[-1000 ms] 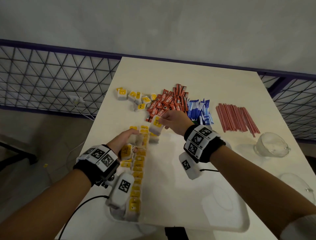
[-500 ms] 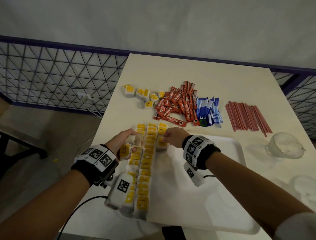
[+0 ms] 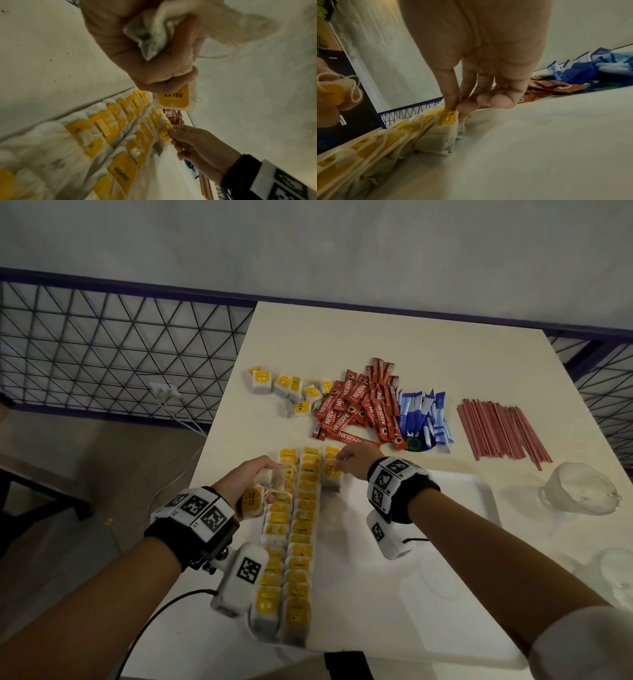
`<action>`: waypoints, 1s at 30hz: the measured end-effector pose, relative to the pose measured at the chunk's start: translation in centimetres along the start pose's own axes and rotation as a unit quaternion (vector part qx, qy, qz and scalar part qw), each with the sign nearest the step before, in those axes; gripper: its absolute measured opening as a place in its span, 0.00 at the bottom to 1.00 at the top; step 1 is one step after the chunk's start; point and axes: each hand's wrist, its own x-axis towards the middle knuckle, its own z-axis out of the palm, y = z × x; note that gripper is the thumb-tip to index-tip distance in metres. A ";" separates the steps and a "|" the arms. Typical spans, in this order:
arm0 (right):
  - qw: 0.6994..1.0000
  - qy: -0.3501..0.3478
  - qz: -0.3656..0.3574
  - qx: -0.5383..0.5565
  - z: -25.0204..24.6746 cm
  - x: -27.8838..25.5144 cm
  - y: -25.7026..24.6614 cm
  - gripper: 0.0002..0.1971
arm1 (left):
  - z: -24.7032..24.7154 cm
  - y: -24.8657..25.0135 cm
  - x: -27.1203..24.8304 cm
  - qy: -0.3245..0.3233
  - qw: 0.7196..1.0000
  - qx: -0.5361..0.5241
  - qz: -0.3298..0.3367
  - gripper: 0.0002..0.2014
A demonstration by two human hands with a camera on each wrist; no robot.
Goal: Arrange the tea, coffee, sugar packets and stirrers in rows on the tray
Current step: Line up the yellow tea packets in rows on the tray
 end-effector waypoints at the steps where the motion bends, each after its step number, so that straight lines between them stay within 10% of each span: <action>1: 1.000 0.004 -0.001 0.000 0.1 0.1 0.0 0.15 | 0.0 0.1 0.1 -0.002 1.000 0.000 -0.003 0.11; 30: 0.981 -0.021 -0.170 0.093 -1.4 -6.0 -2.7 0.09 | 3.9 0.3 1.0 -0.037 0.995 -0.076 -0.058 0.16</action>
